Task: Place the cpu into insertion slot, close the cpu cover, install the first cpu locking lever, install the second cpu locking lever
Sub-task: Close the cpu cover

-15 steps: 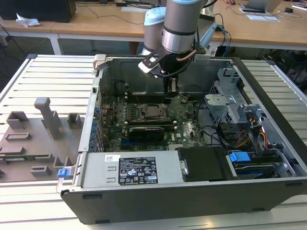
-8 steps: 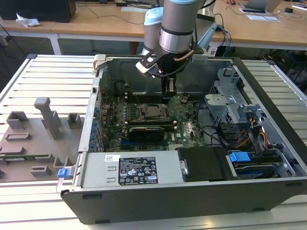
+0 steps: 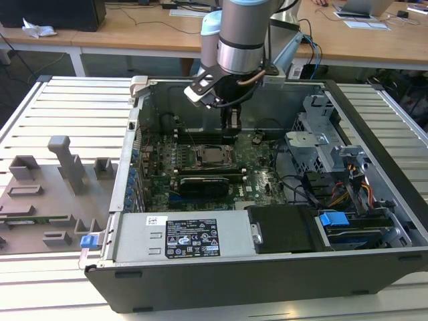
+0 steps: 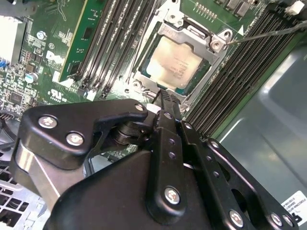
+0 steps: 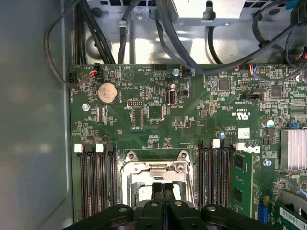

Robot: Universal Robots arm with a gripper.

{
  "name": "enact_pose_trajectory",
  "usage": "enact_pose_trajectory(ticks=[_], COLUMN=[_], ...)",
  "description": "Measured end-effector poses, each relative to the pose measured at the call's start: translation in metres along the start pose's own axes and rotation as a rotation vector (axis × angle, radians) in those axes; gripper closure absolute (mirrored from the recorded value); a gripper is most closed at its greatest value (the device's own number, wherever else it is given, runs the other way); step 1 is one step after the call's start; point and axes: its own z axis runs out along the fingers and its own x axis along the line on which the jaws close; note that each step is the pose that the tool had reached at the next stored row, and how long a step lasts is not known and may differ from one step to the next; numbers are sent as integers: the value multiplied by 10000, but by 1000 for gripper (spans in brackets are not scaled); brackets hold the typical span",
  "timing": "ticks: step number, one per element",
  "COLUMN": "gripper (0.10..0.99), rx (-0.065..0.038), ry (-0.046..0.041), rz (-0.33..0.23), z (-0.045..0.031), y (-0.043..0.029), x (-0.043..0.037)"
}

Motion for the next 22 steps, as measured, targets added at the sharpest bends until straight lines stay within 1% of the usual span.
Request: enact_pose_trajectory(ticks=[9, 11, 22], gripper=[980, 980, 980], rx=[0, 1, 1], ry=[0, -1, -1], rz=[1, -1, 0], z=[3, 5, 9], y=[-101, -151, -263], x=[-1, -2, -3])
